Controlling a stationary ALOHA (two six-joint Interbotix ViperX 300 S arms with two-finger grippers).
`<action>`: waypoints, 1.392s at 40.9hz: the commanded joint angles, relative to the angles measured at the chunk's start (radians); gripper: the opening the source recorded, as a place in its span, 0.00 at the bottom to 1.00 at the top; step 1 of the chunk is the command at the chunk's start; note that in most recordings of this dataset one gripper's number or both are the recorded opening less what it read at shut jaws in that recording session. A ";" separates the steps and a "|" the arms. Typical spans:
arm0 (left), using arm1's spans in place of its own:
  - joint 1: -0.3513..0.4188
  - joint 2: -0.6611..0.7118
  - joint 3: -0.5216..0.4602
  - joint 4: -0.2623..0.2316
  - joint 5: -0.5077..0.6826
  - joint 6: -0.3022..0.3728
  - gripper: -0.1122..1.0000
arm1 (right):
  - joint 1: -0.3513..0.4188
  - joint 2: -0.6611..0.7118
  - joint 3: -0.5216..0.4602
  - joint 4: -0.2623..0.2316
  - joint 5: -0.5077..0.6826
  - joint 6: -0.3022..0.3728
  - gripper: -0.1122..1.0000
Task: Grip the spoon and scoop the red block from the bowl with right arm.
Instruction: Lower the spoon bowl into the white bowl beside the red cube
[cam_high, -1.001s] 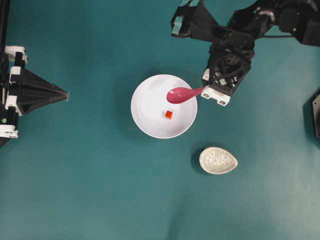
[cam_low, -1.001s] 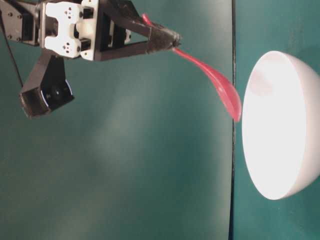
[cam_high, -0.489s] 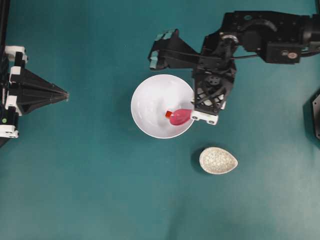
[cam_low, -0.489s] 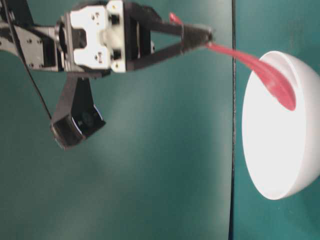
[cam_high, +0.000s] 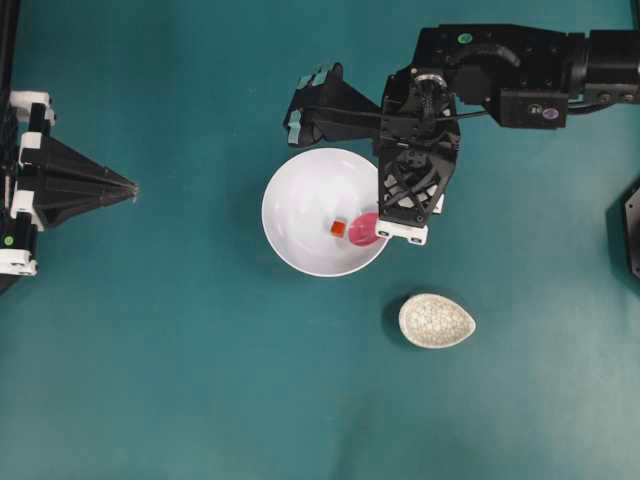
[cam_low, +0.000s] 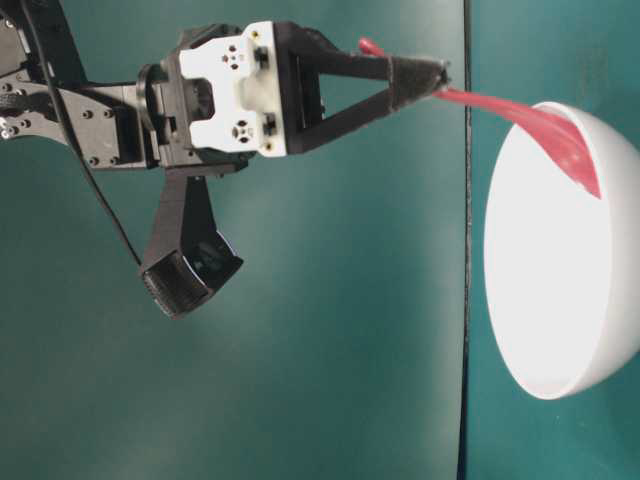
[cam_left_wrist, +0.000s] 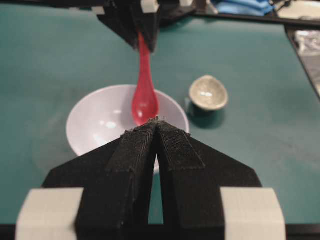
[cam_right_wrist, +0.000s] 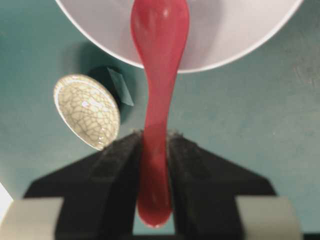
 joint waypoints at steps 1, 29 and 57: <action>0.000 0.006 -0.018 0.002 -0.005 0.002 0.10 | 0.002 -0.015 -0.026 -0.006 -0.002 -0.003 0.30; 0.000 0.006 -0.018 0.002 -0.005 0.002 0.10 | 0.002 0.034 -0.025 -0.014 -0.074 -0.012 0.30; 0.000 0.006 -0.018 0.002 -0.005 0.003 0.10 | 0.002 0.048 -0.021 -0.014 -0.281 -0.011 0.30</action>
